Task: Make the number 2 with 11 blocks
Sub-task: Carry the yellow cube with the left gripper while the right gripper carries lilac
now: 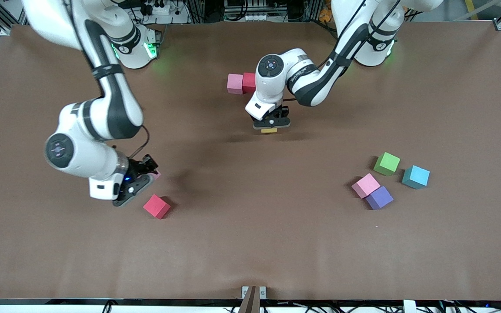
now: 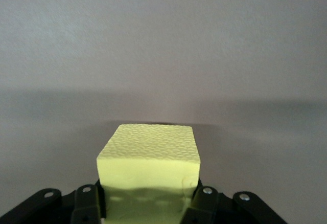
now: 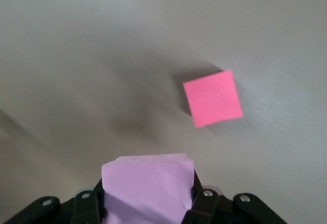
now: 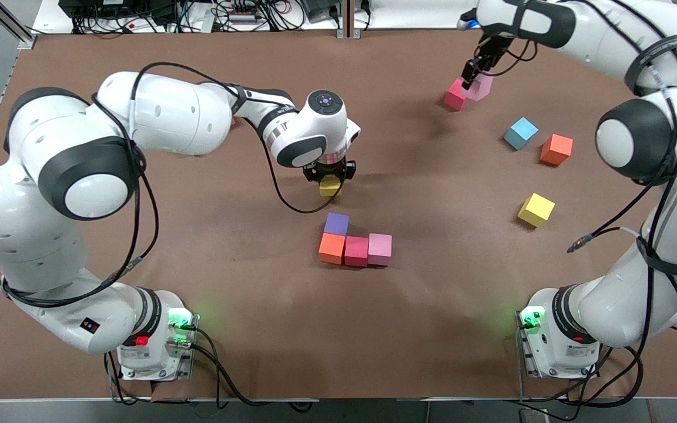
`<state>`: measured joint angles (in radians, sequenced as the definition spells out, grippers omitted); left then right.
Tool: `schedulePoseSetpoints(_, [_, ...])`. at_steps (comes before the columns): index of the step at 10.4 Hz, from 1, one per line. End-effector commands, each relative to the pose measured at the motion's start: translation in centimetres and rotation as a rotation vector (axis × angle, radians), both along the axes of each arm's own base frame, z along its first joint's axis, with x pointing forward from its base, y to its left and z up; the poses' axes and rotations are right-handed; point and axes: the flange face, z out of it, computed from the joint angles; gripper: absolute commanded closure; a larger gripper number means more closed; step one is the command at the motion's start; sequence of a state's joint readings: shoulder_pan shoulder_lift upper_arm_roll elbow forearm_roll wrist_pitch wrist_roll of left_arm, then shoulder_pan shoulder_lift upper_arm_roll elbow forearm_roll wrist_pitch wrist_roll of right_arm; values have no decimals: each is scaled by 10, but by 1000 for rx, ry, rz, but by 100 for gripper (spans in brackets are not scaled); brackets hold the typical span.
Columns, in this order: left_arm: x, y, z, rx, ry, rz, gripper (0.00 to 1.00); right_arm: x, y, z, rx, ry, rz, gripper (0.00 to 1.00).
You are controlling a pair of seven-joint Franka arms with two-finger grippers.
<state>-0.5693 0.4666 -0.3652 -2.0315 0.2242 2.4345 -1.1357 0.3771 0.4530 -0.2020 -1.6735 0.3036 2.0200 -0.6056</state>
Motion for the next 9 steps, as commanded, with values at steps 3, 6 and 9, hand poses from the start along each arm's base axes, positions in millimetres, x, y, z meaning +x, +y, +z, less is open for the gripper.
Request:
schedulePoseSetpoints(3, [-17,-21,-15,8,29,23,78,-15,1,3,-11,69,-61,88])
schedulePoseSetpoints(6, [-28,-25,-24,19,35,-25,77,-21,8,6,-33,116,-173,88])
schedulePoseSetpoints(9, [-35,-25,-28,22,45,-105,78,-26,13,4,-41,129,-204,88])
